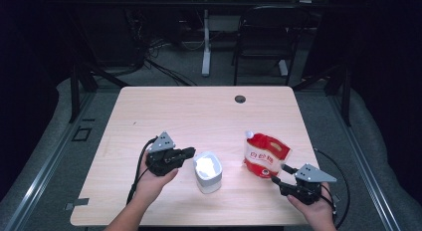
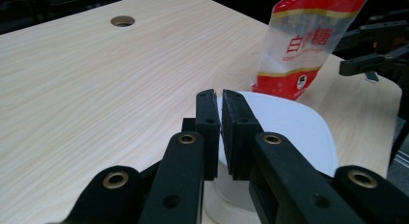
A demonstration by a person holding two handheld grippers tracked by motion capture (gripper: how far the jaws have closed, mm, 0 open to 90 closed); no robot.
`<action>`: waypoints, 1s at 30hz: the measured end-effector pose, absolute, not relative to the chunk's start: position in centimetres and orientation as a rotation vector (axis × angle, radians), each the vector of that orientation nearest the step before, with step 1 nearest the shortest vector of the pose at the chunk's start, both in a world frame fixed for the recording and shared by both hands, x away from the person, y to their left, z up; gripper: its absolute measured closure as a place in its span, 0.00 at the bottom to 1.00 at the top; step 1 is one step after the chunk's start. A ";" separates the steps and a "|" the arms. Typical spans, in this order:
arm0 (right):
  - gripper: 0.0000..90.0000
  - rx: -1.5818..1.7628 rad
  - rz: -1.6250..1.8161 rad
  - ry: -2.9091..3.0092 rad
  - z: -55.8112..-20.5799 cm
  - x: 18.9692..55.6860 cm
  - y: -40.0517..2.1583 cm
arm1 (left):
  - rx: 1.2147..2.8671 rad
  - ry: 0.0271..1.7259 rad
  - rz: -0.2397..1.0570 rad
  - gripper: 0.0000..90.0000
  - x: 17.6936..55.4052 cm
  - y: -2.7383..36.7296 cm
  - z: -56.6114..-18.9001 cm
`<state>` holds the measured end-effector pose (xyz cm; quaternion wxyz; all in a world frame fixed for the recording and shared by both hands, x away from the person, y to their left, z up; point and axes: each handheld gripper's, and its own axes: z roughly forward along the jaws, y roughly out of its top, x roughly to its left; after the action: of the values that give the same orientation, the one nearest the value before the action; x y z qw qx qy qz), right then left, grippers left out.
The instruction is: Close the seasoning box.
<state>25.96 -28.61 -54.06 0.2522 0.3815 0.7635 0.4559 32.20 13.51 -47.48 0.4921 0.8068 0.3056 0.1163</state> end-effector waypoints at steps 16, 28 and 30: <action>0.50 1.045 1.218 2.068 -54.0 25.8 -28.8 | 1.994 0.798 0.387 0.75 33.3 14.3 -47.4; 0.50 1.042 1.215 2.068 -53.9 25.8 -28.7 | 1.946 0.908 0.437 0.50 33.5 18.4 -48.7; 0.50 1.041 1.213 2.067 -53.9 25.8 -28.7 | 1.948 0.923 0.437 0.49 33.5 18.9 -49.0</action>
<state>25.81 -28.73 -53.92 0.2613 0.3846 0.7636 0.4481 33.48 18.95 -48.96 0.4536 0.7893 0.3740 0.1770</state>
